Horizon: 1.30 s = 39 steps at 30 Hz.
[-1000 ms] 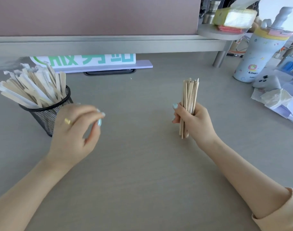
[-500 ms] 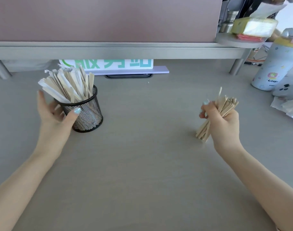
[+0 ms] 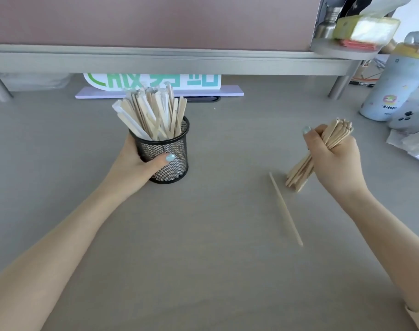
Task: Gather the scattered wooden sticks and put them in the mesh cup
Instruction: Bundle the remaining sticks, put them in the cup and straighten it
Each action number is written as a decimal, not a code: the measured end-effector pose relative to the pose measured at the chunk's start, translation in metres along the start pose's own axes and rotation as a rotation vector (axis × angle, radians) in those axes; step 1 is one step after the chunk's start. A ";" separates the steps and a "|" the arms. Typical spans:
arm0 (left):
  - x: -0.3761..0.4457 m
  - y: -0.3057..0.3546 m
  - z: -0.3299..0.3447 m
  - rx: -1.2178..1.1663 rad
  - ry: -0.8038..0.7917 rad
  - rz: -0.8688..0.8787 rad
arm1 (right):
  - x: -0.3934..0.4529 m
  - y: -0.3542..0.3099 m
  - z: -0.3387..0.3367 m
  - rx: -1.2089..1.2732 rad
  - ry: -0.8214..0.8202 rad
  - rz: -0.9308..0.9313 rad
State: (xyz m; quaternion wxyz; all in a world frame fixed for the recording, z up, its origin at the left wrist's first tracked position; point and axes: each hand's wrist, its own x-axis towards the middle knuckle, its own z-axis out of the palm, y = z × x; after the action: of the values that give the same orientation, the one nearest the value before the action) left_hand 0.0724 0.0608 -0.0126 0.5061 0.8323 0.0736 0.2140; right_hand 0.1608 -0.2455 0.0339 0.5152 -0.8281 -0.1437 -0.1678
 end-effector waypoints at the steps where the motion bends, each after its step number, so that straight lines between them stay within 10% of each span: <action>1: -0.001 0.001 0.004 0.002 -0.020 0.011 | 0.000 -0.002 0.002 0.022 0.010 0.002; 10: -0.002 0.004 0.013 -0.025 -0.072 0.020 | 0.041 -0.103 0.039 0.634 0.081 0.078; 20: -0.004 0.007 0.013 -0.026 -0.063 -0.002 | 0.024 -0.135 0.130 0.157 -0.445 -0.120; 33: -0.007 0.009 0.014 -0.040 -0.111 0.009 | 0.007 -0.110 0.144 -0.081 -0.325 -0.231; 39: -0.009 0.012 0.014 -0.029 -0.114 0.035 | 0.005 -0.104 0.127 -0.158 -0.546 -0.194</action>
State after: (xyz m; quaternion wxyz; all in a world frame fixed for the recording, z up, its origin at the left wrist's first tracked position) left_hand 0.0696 0.0410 -0.0102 0.5179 0.8367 0.0270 0.1760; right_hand 0.1395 -0.0859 0.0672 0.3730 -0.8625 -0.3420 0.0022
